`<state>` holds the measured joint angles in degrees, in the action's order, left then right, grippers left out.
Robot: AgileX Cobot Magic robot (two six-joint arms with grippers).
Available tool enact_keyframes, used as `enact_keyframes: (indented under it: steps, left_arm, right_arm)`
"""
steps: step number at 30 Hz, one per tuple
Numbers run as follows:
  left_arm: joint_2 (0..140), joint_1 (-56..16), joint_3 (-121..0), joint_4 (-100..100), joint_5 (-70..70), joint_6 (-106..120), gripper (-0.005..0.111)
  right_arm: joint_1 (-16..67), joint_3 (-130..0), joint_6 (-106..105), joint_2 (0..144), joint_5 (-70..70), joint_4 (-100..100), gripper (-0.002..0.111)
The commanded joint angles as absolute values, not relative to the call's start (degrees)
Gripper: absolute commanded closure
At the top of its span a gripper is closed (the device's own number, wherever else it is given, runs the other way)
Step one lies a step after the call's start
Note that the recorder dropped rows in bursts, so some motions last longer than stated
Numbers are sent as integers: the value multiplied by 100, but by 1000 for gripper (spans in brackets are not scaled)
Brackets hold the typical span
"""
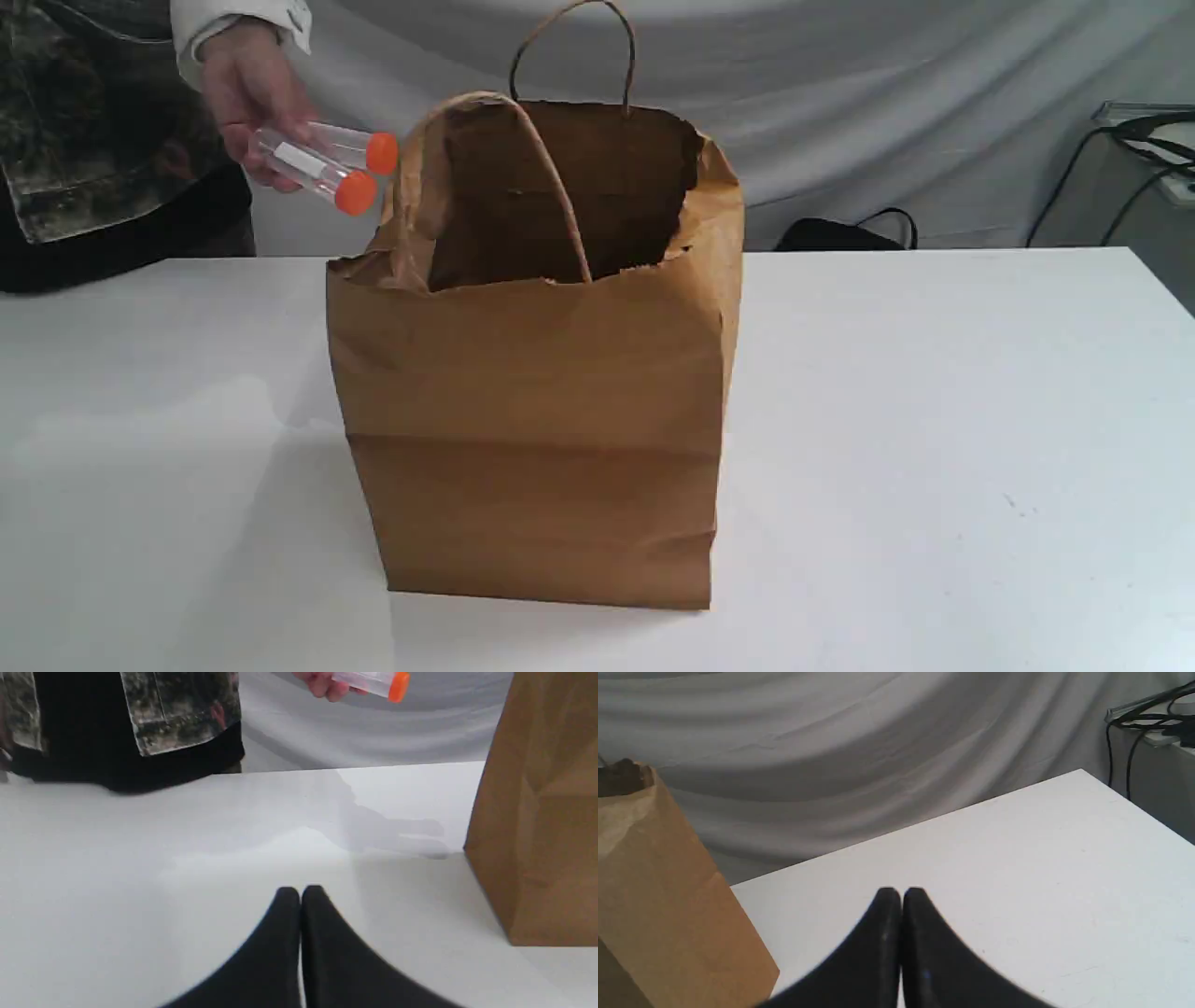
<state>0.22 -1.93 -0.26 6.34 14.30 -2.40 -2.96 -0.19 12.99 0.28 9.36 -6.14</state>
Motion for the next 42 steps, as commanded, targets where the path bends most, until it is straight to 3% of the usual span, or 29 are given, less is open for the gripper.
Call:
enact_keyframes:
  steps: [1, 5, 10, 20, 22, 27, 30, 34, 42]
  left_arm:
    - [0, -226, 0, 96, 389, -539, 107]
    - [0, -226, 0, -1225, -507, -1041, 107]
    - [0, -226, 0, -1071, -1462, -1031, 107]
    - [0, -226, 0, -1016, -1522, -1925, 107]
    - [0, -226, 0, -945, -2167, -2122, 107]
    - [0, -226, 0, 1257, -5896, -2298, 107]
    - [350, -226, -640, 1863, -6744, -1676, 107]
    - [1309, -226, -1740, 1542, -6517, -1495, 107]
    - [4421, -226, -4020, 3383, -5687, -1808, 107]
  right_arm:
    - [-341, 0, 1288, 0, 971, -670, 108]
    - [-341, 0, 1288, 0, 933, -673, 108]
    - [-341, 0, 1288, 0, 943, -673, 108]
    - [-341, 0, 1288, 0, 943, -725, 108]
    - [-341, 0, 1288, 0, 943, -791, 108]
    - [-341, 0, 1288, 0, 928, -791, 108]
    - [-341, 0, 1288, 0, 860, -791, 108]
    - [-314, 0, 1288, 0, 823, -815, 108]
    - [-173, 0, 1288, 0, 810, -815, 108]
